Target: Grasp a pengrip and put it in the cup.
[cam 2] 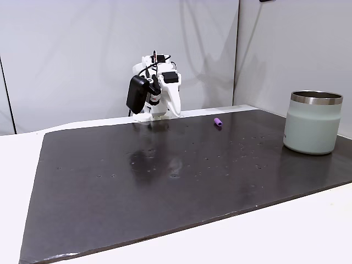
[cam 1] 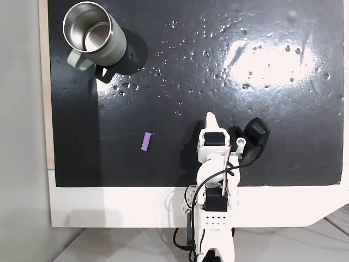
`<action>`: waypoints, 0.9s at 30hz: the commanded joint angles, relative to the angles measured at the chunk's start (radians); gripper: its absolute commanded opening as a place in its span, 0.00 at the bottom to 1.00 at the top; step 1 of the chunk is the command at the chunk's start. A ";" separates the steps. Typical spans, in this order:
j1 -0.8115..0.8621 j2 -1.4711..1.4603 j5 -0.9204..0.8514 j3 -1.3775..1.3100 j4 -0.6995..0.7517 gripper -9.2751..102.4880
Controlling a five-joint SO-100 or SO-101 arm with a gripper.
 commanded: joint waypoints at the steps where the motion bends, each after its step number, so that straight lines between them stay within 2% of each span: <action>1: -0.021 0.009 -0.017 -0.005 -0.034 0.08; 21: -0.017 0.009 -0.017 -0.005 -0.035 0.08; 24: -0.040 0.009 -0.135 -0.023 -0.028 0.08; 27: -0.114 0.008 -0.196 -0.106 0.048 0.08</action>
